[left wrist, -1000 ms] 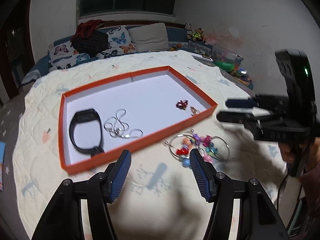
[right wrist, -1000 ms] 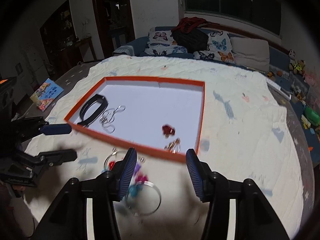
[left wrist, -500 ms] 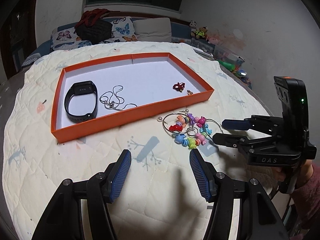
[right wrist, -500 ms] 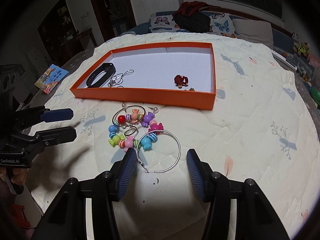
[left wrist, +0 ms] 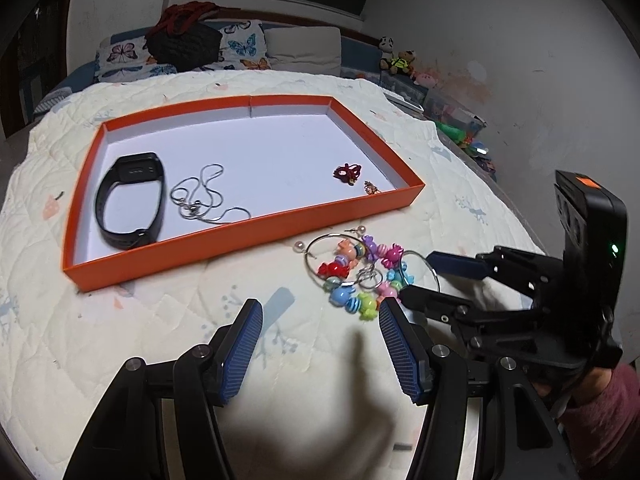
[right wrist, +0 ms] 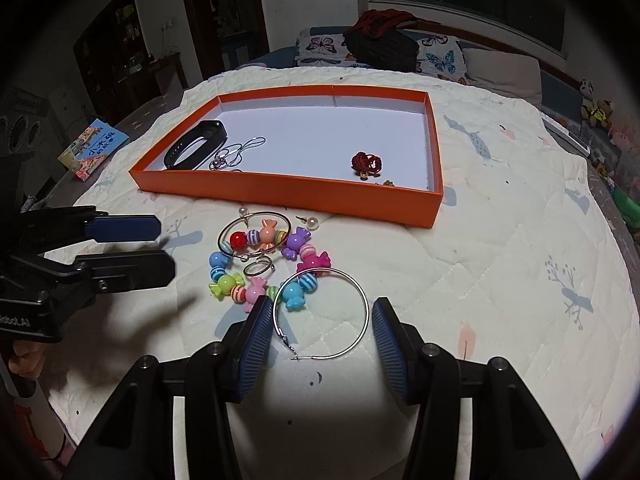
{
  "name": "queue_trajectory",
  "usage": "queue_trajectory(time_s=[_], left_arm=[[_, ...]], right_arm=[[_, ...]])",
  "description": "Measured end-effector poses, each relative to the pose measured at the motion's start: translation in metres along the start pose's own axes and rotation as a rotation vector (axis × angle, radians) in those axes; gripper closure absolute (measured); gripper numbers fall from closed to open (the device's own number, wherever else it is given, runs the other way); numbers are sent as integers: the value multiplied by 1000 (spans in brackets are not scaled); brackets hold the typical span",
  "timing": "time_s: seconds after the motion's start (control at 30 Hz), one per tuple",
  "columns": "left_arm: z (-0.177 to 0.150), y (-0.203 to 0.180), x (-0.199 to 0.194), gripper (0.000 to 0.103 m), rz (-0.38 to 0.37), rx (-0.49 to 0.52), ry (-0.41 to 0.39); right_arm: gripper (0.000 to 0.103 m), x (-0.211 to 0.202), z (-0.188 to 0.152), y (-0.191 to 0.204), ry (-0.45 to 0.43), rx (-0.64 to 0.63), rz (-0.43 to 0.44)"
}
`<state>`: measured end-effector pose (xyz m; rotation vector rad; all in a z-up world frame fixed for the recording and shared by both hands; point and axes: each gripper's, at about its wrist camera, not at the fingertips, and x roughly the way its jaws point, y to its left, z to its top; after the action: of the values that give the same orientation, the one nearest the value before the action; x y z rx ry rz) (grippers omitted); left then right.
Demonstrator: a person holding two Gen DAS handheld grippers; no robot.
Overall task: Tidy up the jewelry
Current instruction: 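Move both tools toward the silver hoop earrings beside the tray, then close the right tool on a silver hoop earring while the left tool grasps the other hoop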
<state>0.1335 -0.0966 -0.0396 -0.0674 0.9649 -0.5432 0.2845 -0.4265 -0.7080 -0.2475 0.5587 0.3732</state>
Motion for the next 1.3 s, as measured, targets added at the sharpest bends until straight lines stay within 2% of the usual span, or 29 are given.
queue_trajectory(time_s=[0.43,0.7,1.0,1.17,1.3], left_arm=[[29,-13,38,39,54,-42,52],[33,-30,54,39,104,11,61],[36,-31,63,40,133,13,60],[32,-35,63,50,171,57,48],[30,-34,62,51,167,64,35]], right_arm=[[49,-7,-7,-9,-15,23,26],[49,-10,-11,-14,-32,32,49],[49,-11,-14,-17,-45,46,69],[49,-12,-14,-17,-49,49,68],[49,-12,-14,-17,-50,52,66]])
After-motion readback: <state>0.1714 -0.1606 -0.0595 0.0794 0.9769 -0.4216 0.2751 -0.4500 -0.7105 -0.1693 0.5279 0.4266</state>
